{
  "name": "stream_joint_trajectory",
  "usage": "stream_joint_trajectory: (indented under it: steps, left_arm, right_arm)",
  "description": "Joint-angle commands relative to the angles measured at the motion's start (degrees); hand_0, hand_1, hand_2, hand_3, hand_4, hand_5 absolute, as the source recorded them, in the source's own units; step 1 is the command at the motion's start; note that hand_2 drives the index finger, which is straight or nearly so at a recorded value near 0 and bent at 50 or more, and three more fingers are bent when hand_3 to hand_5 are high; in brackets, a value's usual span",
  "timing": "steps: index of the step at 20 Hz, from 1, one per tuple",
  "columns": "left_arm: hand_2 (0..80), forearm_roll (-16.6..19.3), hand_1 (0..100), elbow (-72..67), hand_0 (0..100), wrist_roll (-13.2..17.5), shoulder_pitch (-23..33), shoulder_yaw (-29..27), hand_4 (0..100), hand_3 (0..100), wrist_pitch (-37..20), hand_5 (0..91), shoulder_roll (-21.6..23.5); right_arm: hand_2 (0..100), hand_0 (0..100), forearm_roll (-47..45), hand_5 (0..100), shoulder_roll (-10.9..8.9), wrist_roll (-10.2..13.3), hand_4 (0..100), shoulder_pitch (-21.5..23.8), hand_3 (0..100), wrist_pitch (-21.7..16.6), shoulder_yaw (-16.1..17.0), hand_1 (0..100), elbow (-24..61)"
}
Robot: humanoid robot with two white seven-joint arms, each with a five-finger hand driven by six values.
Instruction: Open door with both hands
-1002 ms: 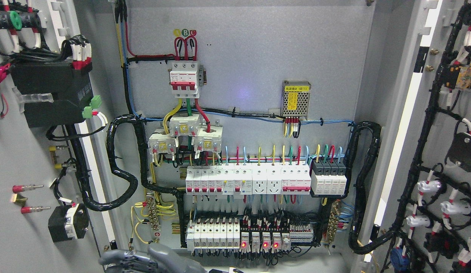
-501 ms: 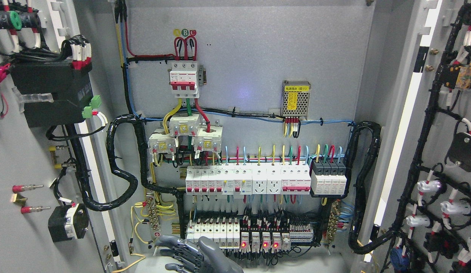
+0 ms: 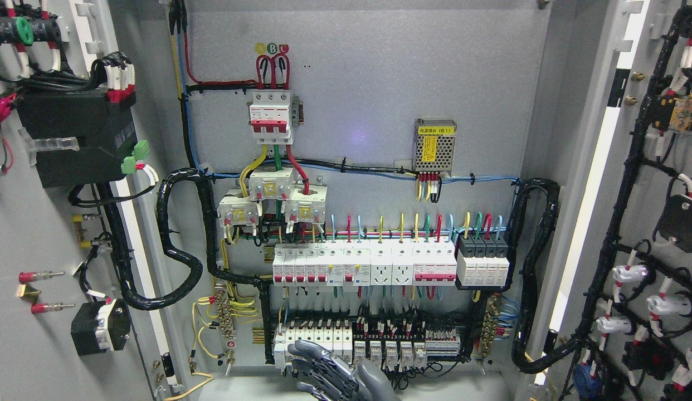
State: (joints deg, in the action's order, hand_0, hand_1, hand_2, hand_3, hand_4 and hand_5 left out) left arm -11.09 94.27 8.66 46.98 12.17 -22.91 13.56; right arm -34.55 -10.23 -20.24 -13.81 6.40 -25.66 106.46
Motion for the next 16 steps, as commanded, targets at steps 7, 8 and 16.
stream_joint_trajectory:
  steps: [7, 8, 16]
  left_arm:
    - [0.0, -1.4, 0, 20.5, 0, 0.0, 0.7, -2.8, 0, 0, -3.5, 0.0, 3.2]
    - [0.0, -1.4, 0, 21.4, 0, 0.0, 0.4, -2.8, 0, 0, -3.6, 0.0, 3.2]
    - [0.0, -1.4, 0, 23.4, 0, 0.0, -4.2, -2.9, 0, 0, -10.0, 0.0, 4.5]
  right_arm:
    - [0, 0, -0.1, 0, -9.02, -0.2, 0, 14.6, 0, -8.6, 12.7, 0, 12.5]
    - [0, 0, -0.1, 0, -9.02, -0.2, 0, 15.0, 0, -9.0, 13.0, 0, 12.6]
    - [0, 0, -0.2, 0, -10.69, -0.4, 0, 19.8, 0, -17.8, 14.9, 0, 12.3]
